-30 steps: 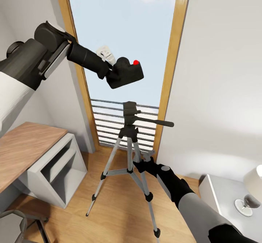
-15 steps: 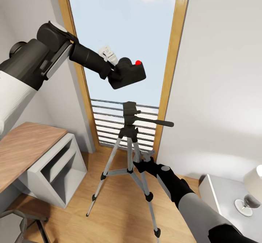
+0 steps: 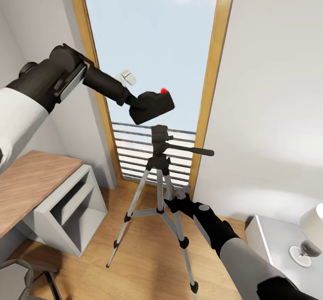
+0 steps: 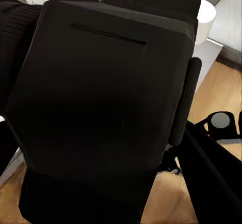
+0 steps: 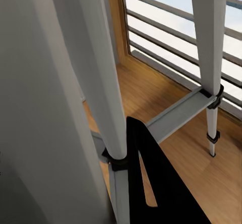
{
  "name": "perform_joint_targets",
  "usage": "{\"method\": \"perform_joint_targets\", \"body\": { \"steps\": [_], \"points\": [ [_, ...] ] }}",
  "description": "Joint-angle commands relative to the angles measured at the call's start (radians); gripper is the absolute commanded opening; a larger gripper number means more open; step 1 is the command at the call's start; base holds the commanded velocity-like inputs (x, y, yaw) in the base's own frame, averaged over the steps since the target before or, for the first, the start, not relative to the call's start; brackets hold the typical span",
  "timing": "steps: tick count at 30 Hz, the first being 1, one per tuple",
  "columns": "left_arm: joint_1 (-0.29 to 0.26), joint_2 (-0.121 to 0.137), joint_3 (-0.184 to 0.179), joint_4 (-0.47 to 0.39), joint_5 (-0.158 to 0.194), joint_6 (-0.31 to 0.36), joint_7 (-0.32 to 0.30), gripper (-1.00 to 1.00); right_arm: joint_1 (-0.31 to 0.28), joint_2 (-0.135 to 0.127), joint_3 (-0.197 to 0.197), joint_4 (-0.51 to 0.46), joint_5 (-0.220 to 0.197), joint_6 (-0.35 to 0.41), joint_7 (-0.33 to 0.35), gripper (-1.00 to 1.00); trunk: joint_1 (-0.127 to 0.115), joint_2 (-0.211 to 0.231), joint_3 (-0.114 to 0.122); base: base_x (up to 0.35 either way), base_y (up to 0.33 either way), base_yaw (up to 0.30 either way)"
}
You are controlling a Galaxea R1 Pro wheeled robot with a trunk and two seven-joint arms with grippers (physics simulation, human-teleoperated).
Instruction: Attach the digital camera to the camera tripod in the bedroom.
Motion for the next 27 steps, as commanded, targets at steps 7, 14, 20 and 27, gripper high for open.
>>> {"method": "perform_joint_targets", "body": {
  "steps": [7,14,20,27],
  "points": [
    [-0.012,-0.005,-0.04,0.03,-0.057,0.011,-0.035,-1.0,-0.001,0.0,0.0,-0.006,0.001,0.005,0.004,-1.0,0.001,-0.002,-0.002,0.0,0.0,0.0],
    [-0.032,-0.066,-0.096,0.052,-0.118,0.009,-0.036,-1.0,-0.001,0.0,0.0,-0.005,0.006,0.004,0.004,-1.0,0.001,-0.002,-0.002,0.0,0.0,0.0],
    [-0.086,-0.12,-0.099,0.074,-0.147,0.016,-0.034,-1.0,-0.001,0.0,0.0,-0.005,0.007,0.004,0.004,-1.0,0.001,-0.002,-0.002,0.0,0.0,0.0],
    [-0.1,-0.124,-0.098,0.077,-0.148,0.018,-0.03,-1.0,-0.001,0.0,0.0,-0.005,0.005,0.004,0.003,-1.0,0.001,-0.002,-0.002,0.0,0.0,0.0]
  ]
}}
